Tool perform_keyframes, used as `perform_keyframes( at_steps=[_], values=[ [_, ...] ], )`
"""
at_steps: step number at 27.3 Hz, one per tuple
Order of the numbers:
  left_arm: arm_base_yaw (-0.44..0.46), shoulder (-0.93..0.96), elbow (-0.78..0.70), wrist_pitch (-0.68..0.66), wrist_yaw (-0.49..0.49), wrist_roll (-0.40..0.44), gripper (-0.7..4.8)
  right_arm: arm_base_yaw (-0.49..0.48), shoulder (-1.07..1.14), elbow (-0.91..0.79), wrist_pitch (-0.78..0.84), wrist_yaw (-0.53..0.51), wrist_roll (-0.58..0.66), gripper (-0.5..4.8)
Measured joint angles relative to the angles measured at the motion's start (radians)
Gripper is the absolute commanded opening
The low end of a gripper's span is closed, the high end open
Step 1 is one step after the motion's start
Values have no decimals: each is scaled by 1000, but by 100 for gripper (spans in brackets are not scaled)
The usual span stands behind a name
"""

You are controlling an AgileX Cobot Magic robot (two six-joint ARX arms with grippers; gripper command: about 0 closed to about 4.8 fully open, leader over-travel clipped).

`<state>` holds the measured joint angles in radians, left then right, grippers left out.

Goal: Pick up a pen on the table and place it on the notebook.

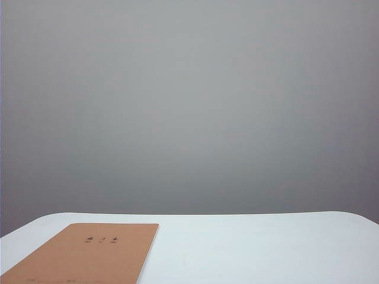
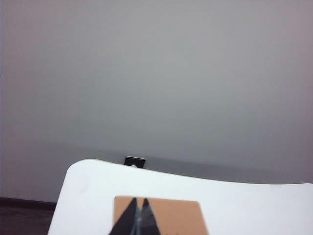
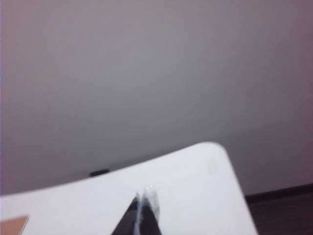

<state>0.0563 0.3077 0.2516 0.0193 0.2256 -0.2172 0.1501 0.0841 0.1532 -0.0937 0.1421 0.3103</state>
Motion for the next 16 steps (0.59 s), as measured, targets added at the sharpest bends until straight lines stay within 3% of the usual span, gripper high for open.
perform_keyframes(
  at_steps=[4, 9, 14, 16],
  values=[
    [0, 212, 188, 10, 45, 32, -5, -1, 192, 157, 14, 64, -48, -5],
    [-1, 411, 371, -48, 90, 55, -5, -1, 433, 350, 29, 50, -177, -5],
    [-35, 549, 568, -187, 141, 159, -5, -1, 666, 564, 29, -78, -563, -5],
    [-65, 576, 612, -241, 145, 217, -5, -1, 729, 630, 14, -128, -620, -5]
  ],
)
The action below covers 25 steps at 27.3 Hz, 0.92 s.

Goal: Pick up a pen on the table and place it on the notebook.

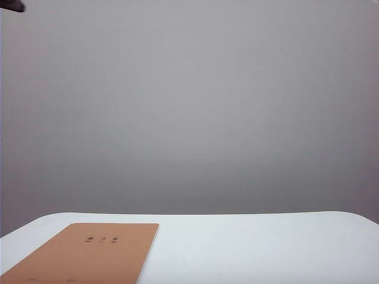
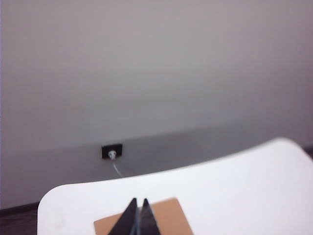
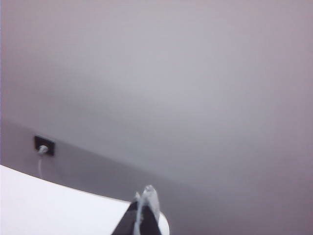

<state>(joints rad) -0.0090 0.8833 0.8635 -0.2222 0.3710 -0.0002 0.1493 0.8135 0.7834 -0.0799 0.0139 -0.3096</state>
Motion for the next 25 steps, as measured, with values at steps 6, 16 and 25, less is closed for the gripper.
perform_keyframes(
  at_steps=[6, 16, 25],
  values=[
    [-92, 19, 65, -162, 4, 140, -5, -21, 218, 211, -224, -198, -39, -5],
    [-153, 23, 65, -298, 5, 176, -6, -56, 532, 401, -974, -433, -342, -5],
    [-154, 23, 65, -261, 7, 186, -6, -32, 558, 276, -1108, -393, -425, 27]
  ],
)
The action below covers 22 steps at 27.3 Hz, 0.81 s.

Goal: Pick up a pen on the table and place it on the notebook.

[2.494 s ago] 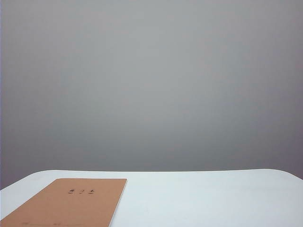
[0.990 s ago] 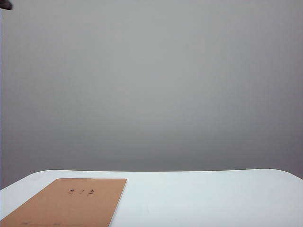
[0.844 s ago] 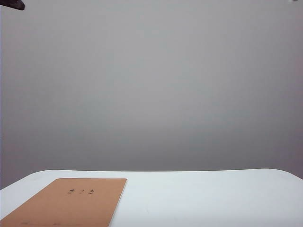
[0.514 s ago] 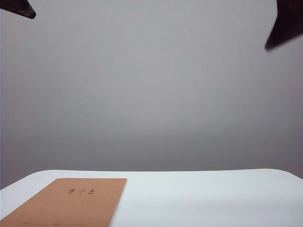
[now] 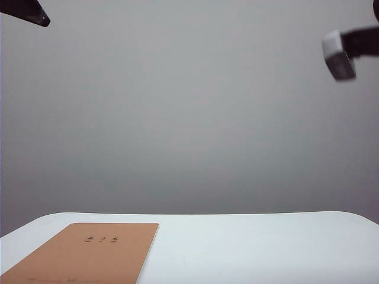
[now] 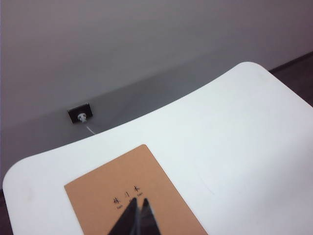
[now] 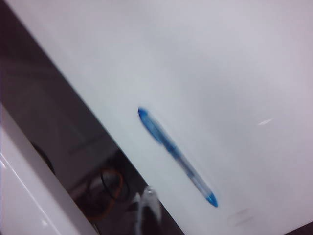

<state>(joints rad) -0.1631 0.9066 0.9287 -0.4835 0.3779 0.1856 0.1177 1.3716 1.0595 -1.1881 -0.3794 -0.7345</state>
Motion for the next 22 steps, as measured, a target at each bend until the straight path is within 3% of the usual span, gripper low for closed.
perform_keyframes(
  at_steps=[6, 10, 14, 17, 22],
  values=[
    [0, 5, 0, 18, 2, 1, -5, 22, 1, -145, 136, 8, -57, 34],
    [0, 5, 0, 18, 2, 2, -6, 60, 1, -205, 185, 2, -77, 143],
    [0, 5, 0, 16, 2, 10, -5, 69, 1, -227, 202, 6, -125, 159],
    [0, 5, 0, 17, 2, 21, -5, 74, -1, -212, 194, -3, -246, 287],
    [0, 6, 0, 18, 2, 21, -5, 74, 19, -214, 194, 96, -380, 298]
  ],
)
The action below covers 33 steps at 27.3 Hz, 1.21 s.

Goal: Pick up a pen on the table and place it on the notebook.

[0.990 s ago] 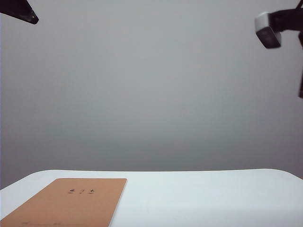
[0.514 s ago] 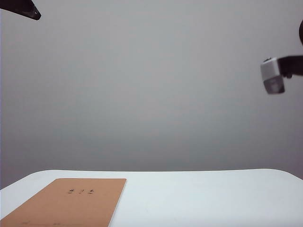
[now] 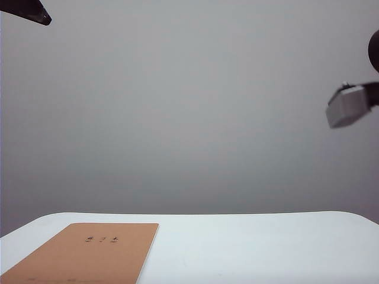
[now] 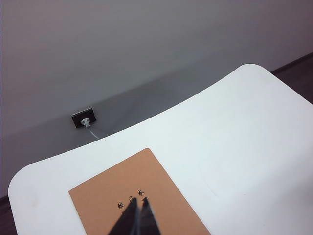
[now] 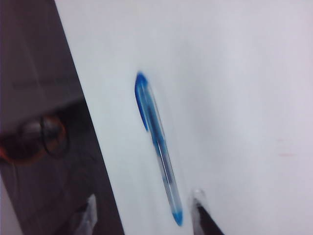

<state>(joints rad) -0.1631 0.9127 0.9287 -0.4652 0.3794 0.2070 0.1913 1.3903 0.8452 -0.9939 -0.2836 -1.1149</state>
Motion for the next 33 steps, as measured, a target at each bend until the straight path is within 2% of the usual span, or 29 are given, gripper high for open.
perform_keyframes(
  at_steps=[3, 5, 13, 19, 26, 33],
  values=[
    [0, 5, 0, 5, 0, 0, -6, 0, 39, 0, 2, 31, -100, 298],
    [0, 5, 0, 5, 0, 1, -5, 0, 114, 0, 64, 48, -142, 298],
    [0, 12, 0, -3, 0, 2, -5, 0, 293, -13, 144, 48, -144, 298],
    [0, 12, -1, -5, 0, 3, -5, 0, 295, -59, 265, 52, -140, 299],
    [0, 12, -1, -4, 0, 3, -5, 0, 296, -166, 333, 40, -139, 306],
    [0, 16, -1, -4, 0, 3, -5, 0, 293, -192, 438, 35, -132, 304]
  ],
)
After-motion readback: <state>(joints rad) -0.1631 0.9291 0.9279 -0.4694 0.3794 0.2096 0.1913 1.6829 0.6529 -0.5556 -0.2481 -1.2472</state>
